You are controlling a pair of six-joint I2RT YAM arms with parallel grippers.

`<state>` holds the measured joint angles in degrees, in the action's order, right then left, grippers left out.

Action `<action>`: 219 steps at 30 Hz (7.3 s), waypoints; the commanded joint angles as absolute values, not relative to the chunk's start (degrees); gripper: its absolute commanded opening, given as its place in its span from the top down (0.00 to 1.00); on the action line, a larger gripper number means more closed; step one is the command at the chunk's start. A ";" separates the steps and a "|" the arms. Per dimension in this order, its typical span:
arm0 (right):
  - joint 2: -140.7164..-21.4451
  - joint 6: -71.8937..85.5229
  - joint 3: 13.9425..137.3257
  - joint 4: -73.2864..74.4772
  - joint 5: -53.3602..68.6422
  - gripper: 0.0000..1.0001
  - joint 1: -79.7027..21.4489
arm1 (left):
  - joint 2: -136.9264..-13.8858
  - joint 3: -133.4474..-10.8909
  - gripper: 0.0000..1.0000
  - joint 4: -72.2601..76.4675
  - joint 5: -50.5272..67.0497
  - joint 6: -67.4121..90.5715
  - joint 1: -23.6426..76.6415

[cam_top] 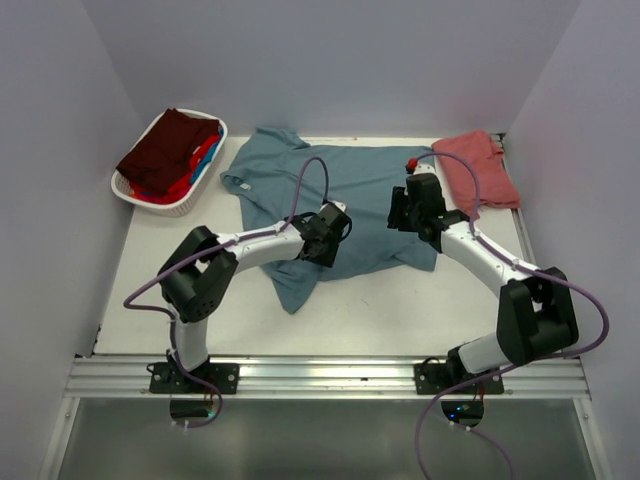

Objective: Fold and stack the t-shirts
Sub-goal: Flatten the tshirt out

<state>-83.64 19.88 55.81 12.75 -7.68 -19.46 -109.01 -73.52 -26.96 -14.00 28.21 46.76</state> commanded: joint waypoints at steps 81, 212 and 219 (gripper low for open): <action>-88.86 23.20 60.20 19.07 -4.83 0.90 -17.93 | -56.16 -45.45 1.00 -30.94 -35.88 37.91 20.34; -93.34 23.91 64.25 9.14 2.73 1.00 -11.86 | -96.78 -58.98 1.00 -11.51 -19.51 43.16 28.30; -93.51 23.56 64.86 10.10 1.85 1.00 -11.78 | -87.38 -56.52 1.00 -18.17 -24.34 43.15 28.30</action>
